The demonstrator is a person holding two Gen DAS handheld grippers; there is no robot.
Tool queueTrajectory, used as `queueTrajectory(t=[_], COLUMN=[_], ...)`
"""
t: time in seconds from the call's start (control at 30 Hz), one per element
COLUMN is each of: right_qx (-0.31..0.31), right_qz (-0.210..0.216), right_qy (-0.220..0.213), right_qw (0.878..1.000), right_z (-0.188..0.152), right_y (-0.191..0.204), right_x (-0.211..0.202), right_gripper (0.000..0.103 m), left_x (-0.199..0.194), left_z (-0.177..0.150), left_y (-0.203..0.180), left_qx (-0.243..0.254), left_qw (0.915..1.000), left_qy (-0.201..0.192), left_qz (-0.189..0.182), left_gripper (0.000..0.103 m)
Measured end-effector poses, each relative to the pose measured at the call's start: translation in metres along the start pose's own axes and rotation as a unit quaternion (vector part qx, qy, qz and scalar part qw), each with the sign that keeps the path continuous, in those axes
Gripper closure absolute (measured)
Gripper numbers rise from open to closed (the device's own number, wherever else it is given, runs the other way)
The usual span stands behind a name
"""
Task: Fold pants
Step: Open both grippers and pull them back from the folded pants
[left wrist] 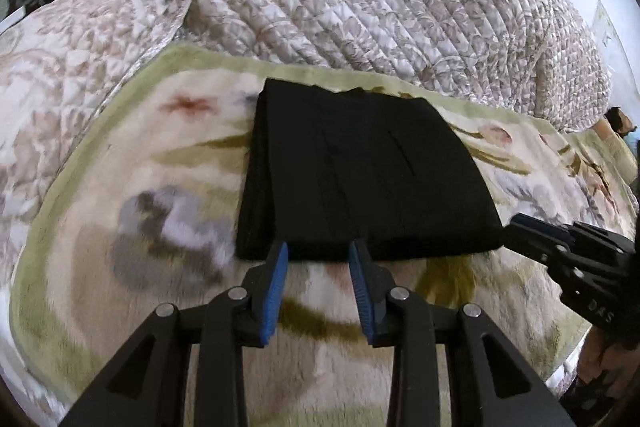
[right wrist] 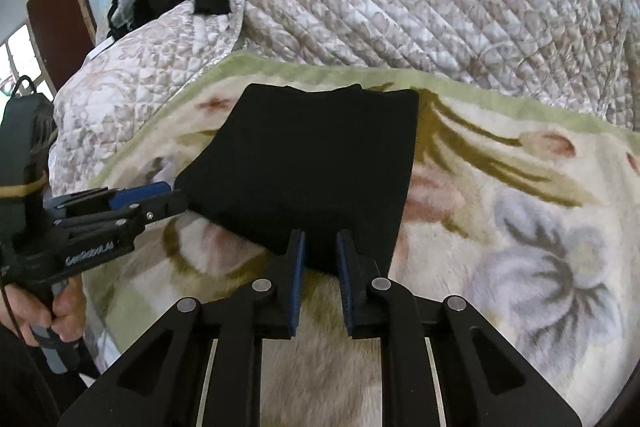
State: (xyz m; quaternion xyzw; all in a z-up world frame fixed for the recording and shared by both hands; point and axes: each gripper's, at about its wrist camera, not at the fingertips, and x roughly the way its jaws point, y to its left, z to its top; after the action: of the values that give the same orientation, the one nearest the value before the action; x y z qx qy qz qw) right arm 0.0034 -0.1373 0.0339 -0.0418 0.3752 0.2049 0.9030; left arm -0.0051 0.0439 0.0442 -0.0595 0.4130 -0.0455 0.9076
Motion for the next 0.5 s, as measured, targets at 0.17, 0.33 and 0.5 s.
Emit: queueTrajectory(t=[0.17,0.33,0.5], right_qx=[-0.017,-0.004,0.004], right_qz=[-0.014,-0.02,-0.025], right_qy=[0.006,0.017,0.022], right_qw=[1.0,1.0,0.999], right_z=[-0.019,-0.029,-0.031], right_y=[0.01,0.005,0.0], right_x=[-0.011,-0.003,0.008], right_gripper=[0.08,0.068,0.063], left_x=[-0.004,0.007,0.017], left_z=[-0.017,-0.025,-0.027], left_y=[-0.008,-0.011,-0.008], left_qx=[0.006,0.015,0.014], left_qw=[0.9999,0.9994,0.9988], left_qy=[0.0,0.012,0.016], left_qz=[0.014,0.03,0.043], left_gripper=[0.067,0.062,0.057])
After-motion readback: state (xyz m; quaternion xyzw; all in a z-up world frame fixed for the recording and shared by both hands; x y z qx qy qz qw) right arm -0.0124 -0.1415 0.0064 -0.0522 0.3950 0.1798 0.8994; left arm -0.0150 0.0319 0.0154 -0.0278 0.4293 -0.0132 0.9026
